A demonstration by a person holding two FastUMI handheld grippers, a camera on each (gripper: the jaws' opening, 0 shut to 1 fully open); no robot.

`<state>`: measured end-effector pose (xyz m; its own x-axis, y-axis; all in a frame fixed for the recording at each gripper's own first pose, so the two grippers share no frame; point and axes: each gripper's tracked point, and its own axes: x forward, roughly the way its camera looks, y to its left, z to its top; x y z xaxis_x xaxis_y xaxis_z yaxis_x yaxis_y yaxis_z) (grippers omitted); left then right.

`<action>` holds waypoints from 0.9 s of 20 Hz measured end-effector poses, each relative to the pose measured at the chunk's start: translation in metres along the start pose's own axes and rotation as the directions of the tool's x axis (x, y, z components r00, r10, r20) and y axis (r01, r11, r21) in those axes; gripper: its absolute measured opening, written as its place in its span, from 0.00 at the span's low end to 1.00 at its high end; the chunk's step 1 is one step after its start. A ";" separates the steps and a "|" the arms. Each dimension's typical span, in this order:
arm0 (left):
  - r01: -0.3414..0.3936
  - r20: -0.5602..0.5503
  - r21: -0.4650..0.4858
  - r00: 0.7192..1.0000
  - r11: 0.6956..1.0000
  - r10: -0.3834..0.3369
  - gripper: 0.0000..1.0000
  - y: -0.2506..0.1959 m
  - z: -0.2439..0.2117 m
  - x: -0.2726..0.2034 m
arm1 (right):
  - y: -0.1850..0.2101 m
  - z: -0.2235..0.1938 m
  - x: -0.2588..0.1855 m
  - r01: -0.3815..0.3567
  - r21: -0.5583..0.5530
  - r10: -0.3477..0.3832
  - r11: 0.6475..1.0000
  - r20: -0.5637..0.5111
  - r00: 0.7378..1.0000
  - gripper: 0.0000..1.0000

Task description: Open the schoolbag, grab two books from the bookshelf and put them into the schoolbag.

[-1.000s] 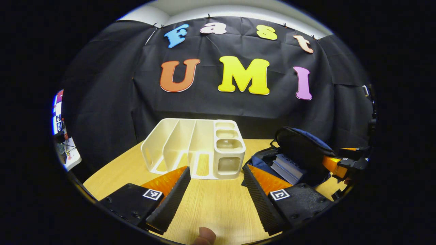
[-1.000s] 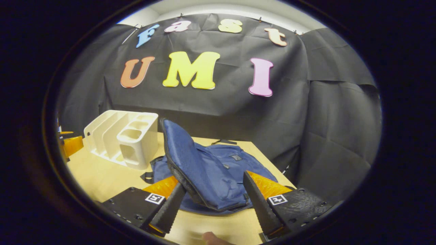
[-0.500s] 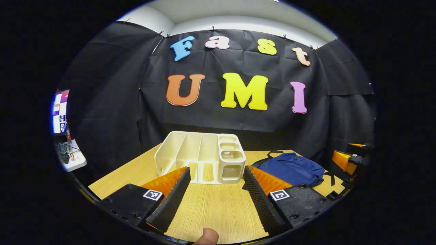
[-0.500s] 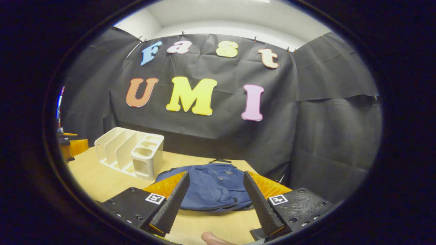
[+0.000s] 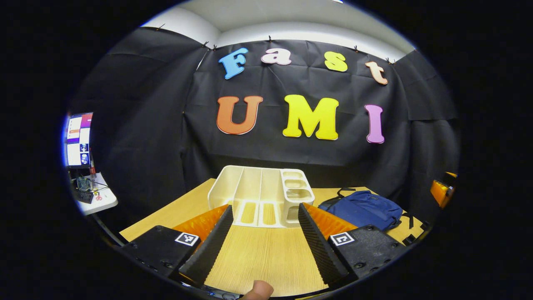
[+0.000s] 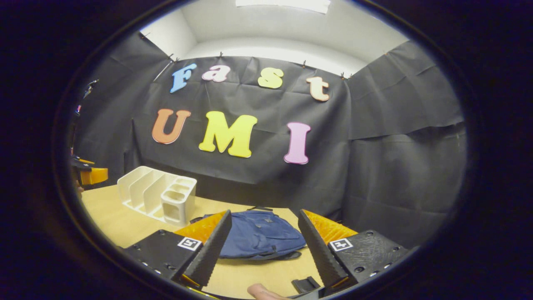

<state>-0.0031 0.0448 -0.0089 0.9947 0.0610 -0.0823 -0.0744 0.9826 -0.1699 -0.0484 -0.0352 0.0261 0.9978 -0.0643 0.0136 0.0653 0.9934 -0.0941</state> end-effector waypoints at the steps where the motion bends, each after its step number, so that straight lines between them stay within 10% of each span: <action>1: -0.004 0.003 -0.007 1.000 1.000 0.004 1.00 -0.002 -0.001 0.001 | -0.001 -0.001 0.002 -0.002 0.002 0.002 1.000 -0.002 1.000 0.98; 18: 0.054 0.054 0.019 0.997 0.998 -0.055 0.98 -0.005 0.006 -0.005 | 0.005 -0.012 0.012 -0.020 0.021 0.021 1.000 -0.031 0.999 0.95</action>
<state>-0.0069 0.0402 -0.0018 0.9997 0.0164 -0.0198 -0.0192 0.9876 -0.1558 -0.0357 -0.0324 0.0144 0.9987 -0.0468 -0.0192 0.0453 0.9963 -0.0735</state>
